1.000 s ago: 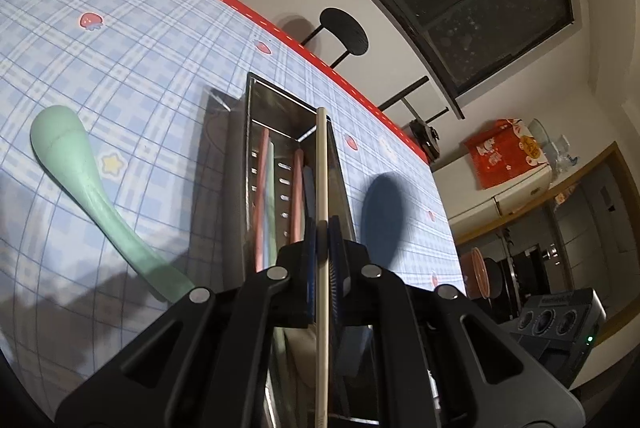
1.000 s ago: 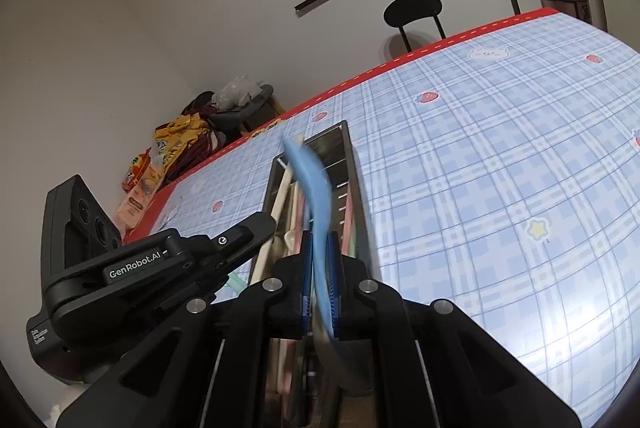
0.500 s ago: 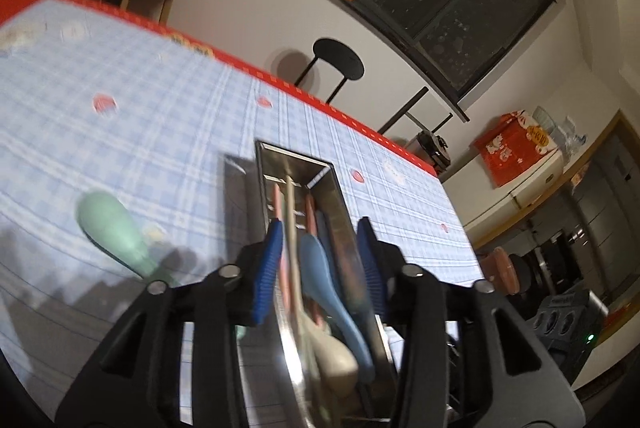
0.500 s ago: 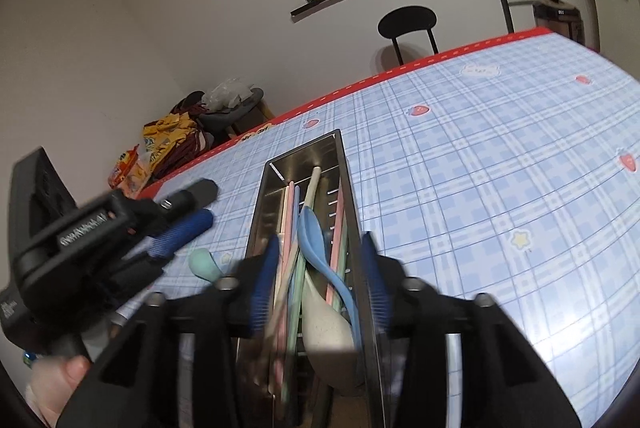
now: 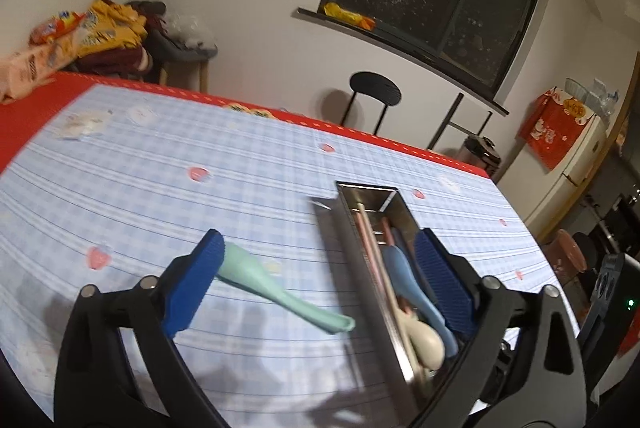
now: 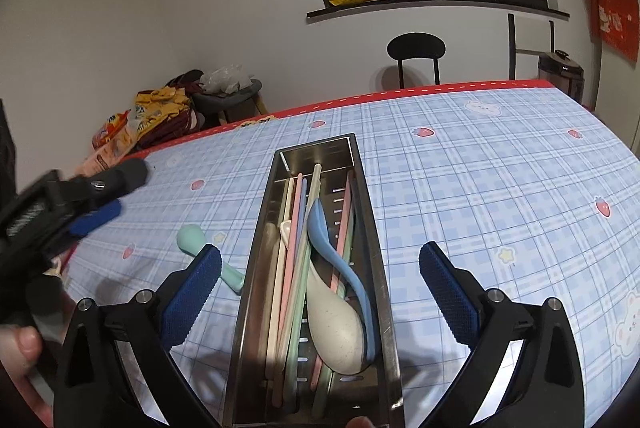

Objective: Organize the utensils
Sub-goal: 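Move both grippers back toward the pink and mint-green spoons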

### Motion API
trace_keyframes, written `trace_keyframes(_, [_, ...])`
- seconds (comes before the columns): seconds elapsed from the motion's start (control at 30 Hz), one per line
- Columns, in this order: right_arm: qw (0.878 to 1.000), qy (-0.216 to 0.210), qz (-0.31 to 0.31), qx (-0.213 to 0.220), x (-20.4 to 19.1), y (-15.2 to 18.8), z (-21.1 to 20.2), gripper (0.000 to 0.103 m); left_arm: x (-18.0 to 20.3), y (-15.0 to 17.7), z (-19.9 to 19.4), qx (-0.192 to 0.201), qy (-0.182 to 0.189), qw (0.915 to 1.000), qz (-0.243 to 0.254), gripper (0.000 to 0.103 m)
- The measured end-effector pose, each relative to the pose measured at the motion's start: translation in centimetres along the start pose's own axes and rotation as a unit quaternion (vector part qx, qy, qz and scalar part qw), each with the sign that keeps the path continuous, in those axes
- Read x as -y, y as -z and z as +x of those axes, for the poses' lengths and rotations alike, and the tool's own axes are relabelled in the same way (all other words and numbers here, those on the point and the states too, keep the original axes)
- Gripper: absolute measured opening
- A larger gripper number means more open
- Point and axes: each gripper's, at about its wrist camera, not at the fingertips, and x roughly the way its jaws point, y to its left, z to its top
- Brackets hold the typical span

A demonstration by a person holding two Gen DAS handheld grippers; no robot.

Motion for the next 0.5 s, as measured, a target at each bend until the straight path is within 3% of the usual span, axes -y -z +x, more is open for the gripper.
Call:
trace_keyframes(0.23, [0.999, 0.025, -0.020, 0.007, -0.8, 0.4, -0.3, 0.097, -1.6, 0.4, -2.6, 0.008, -0.028, 0.9990, 0.035, 0.097])
trace_keyframes(0.5, [0.997, 0.043, -0.056, 0.018, -2.5, 0.5, -1.3, 0.097, -5.9, 2.9, -7.6, -0.014, -0.037, 0.9954, 0.087, 0.097])
